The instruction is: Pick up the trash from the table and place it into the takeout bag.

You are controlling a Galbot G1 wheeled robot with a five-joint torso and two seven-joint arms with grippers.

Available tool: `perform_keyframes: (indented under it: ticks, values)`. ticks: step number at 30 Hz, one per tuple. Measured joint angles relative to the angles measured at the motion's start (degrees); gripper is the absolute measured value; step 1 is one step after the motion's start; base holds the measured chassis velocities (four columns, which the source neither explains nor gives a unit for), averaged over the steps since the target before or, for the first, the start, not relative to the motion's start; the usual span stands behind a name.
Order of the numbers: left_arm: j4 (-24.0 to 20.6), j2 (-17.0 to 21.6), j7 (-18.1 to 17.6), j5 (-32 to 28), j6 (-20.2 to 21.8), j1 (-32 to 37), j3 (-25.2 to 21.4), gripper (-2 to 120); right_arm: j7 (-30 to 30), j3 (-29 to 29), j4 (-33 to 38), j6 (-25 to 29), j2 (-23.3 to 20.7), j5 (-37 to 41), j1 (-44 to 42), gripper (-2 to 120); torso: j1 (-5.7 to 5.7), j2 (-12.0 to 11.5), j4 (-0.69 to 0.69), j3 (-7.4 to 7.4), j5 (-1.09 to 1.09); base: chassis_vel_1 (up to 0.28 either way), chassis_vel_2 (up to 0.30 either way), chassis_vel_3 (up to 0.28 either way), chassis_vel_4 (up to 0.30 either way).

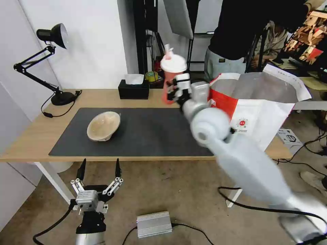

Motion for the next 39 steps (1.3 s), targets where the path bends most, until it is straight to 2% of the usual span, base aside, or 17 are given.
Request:
perform_keyframes:
  ticks: [2,3,6,14,31,39]
  values:
    - [0.06,0.19,0.0,-0.06,0.2,-0.24,0.12,100,-0.08,2.52,2.01,-0.5,-4.93,2.23,-0.28,5,0.0,0.0,0.0,0.0,0.02,0.0,0.0,0.0,0.0]
    - [0.06,0.19,0.0,-0.06,0.2,-0.24,0.12,100,-0.08,2.52,2.01,-0.5,-4.93,2.23,-0.28,5,0.0,0.0,0.0,0.0,0.02,0.0,0.0,0.0,0.0]
    - [0.0,0.08,0.01,0.16,0.39,-0.34,0.25,100,-0.75,6.72,3.78,-0.85,-11.1,5.69,-0.95,5,0.0,0.0,-0.01,0.0,0.01,0.0,0.0,0.0,0.0]
    - [-0.04,0.02,0.18,0.6,0.64,-0.42,0.76,100,-2.41,14.23,4.71,-1.01,-18.15,8.85,-2.49,5,0.0,0.0,-0.01,0.0,0.01,0.0,0.0,0.0,0.0]
    - [0.56,0.21,0.18,0.86,0.32,-0.18,0.77,100,-5.12,20.73,0.01,-1.08,-23.88,11.48,-4.86,5,0.0,0.0,0.0,0.0,-0.01,0.0,0.0,0.0,0.0]
    - [0.5,0.34,0.09,0.0,0.3,-0.51,0.1,100,-5.95,21.22,-2.96,-0.93,-23.11,10.09,-6.87,5,0.0,0.0,0.0,0.0,0.0,0.0,0.0,0.0,0.0]
